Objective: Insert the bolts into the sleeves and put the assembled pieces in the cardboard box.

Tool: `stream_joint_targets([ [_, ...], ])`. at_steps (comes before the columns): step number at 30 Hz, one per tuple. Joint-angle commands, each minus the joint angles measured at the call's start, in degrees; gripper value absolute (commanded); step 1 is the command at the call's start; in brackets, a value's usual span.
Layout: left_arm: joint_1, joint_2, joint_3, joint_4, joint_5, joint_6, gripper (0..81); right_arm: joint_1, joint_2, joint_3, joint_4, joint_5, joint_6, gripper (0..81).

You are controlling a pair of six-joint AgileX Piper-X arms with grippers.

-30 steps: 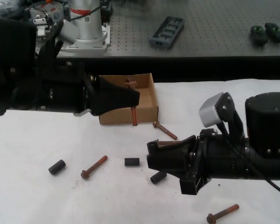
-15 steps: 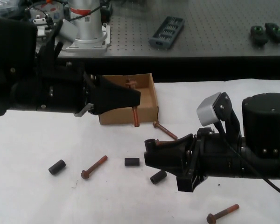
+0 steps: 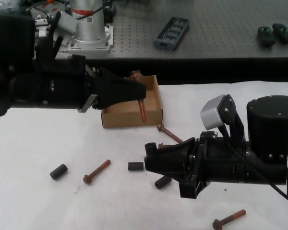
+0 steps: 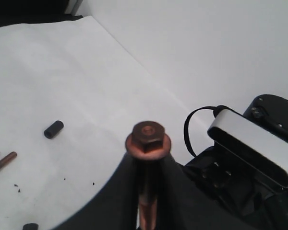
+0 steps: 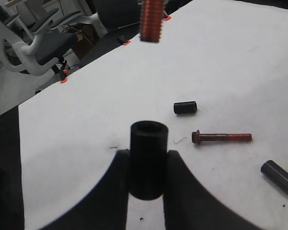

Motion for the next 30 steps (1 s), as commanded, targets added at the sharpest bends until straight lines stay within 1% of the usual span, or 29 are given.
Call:
stream_joint_targets([
  [1, -0.79, 0.03, -0.68, -0.95, 0.91, -0.41, 0.6, 0.09, -0.05, -0.67, -1.46, -0.57, 0.20, 4.4],
  [7, -2.64, 0.36, -0.68, -0.79, 0.47, 0.22, 0.6, 0.09, -0.05, -2.04, -1.46, -0.57, 0.20, 4.4],
  [17, -2.67, 2.25, -0.68, -0.80, 0.48, 0.52, 0.6, 0.09, -0.05, -2.54, -0.09, -0.57, 0.20, 4.4],
  [21, -2.67, 2.25, -0.68, -0.98, -1.89, 0.52, 0.6, 0.09, -0.05, -2.54, 0.34, -0.57, 0.20, 4.4],
  [28, -2.67, 2.25, -0.68, -0.98, -2.30, 0.52, 0.6, 0.09, 0.10, -2.42, 1.50, -0.57, -1.15, 4.4],
  [30, -2.67, 2.25, -0.68, -0.98, -3.37, 0.52, 0.6, 0.09, 0.10, -2.42, 1.61, -0.57, -1.15, 4.4],
])
